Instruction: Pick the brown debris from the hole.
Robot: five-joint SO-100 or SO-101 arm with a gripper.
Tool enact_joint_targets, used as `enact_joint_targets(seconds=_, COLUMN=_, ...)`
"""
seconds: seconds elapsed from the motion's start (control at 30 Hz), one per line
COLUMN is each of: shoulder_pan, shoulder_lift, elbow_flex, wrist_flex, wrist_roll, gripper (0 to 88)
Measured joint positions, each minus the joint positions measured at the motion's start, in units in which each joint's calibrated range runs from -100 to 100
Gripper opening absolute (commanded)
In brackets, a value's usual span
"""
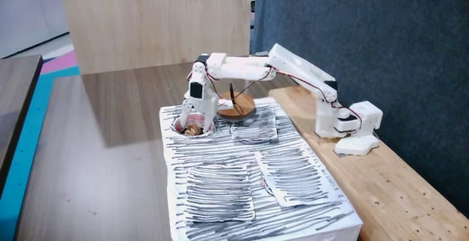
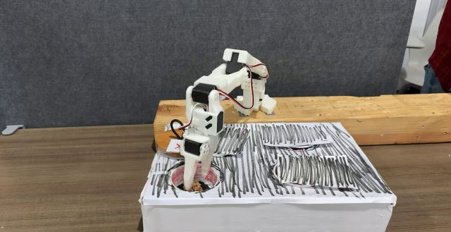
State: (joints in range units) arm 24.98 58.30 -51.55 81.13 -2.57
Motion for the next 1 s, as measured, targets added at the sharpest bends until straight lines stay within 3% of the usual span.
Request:
enact_joint_targets(seconds=0.5, shoulder_pan=0.2, shoulder_lift=6.3, elbow_flex=-1.1, wrist_flex=-0.9, wrist_roll=0.0, gripper=25.1)
enact_joint_targets(seconds=0.6, shoulder_pan=0.2, shoulder_lift=6.3, elbow_flex=-1.1, wrist_flex=-0.9, wrist_roll=0.0, gripper=19.7)
enact_joint_targets(seconds=0.73, shoulder_pan=0.2, shoulder_lift=6.3, elbow_flex=-1.1, wrist_flex=-0.9, wrist_roll=0.0, gripper=0.0)
enact_joint_targets(seconds=1.0, shoulder_pan=0.2, shoulder_lift=6.3, elbow_flex=-1.1, wrist_flex=-0.9, wrist_roll=0.1, gripper=1.1)
